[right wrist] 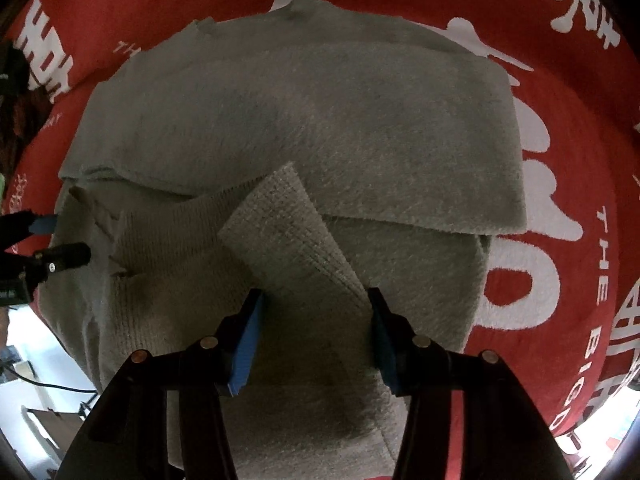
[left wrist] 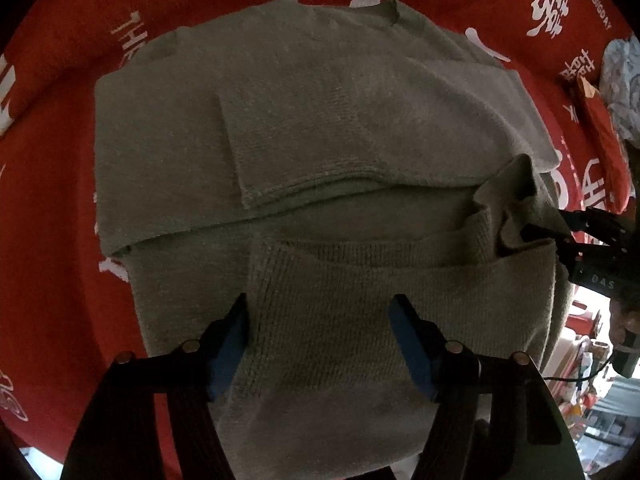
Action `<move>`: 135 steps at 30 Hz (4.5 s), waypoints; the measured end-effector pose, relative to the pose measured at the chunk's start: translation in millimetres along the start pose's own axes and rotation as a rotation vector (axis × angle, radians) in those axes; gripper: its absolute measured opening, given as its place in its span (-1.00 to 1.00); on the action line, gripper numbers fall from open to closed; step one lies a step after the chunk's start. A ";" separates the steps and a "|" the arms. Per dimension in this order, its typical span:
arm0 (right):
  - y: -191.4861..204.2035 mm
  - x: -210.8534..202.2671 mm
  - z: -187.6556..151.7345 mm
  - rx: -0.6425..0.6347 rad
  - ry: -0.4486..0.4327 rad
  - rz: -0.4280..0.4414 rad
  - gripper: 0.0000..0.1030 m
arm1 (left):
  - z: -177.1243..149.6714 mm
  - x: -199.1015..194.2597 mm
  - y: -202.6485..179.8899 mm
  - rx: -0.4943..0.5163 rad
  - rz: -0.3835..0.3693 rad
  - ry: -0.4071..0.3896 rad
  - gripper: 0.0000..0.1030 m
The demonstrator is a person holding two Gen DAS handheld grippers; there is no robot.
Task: Fold small clothes
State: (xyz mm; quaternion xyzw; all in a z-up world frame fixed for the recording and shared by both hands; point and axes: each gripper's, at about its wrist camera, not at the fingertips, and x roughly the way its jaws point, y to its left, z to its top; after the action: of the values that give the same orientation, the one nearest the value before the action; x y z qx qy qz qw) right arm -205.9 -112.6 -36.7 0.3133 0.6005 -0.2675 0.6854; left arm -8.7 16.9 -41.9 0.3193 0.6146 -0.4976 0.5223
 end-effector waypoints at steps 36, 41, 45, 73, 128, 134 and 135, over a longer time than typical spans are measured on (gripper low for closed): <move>-73.2 -80.2 126.0 0.234 -0.284 0.203 -0.88 | 108.2 -106.1 71.9 -0.160 -0.048 -0.420 -0.83; -98.9 -23.5 158.4 0.323 -0.196 0.178 -0.87 | 138.4 -53.7 94.6 -0.247 0.031 -0.364 -0.83; -106.5 11.1 161.6 0.363 -0.143 0.167 -0.87 | 146.9 -26.0 101.6 -0.268 0.138 -0.319 -0.82; -134.1 -9.8 136.9 0.280 -0.154 -0.148 -0.28 | 109.9 -15.1 75.5 -0.214 0.255 -0.239 -0.82; -86.4 -11.2 -25.6 0.347 0.052 0.080 -0.88 | -66.9 -36.8 74.3 -0.325 0.123 -0.097 -0.82; -82.9 -11.1 -23.3 0.337 0.069 0.042 -0.88 | -49.9 -38.6 67.3 -0.298 0.129 -0.090 -0.82; -82.0 -10.9 -22.6 0.335 0.071 0.037 -0.88 | -48.8 -39.1 66.8 -0.297 0.131 -0.087 -0.82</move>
State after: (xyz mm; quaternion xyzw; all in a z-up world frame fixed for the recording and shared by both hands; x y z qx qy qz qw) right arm -283.1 -149.9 -36.6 0.4434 0.5655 -0.3401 0.6065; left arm 46.2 88.1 -25.0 0.2560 0.6360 -0.3795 0.6212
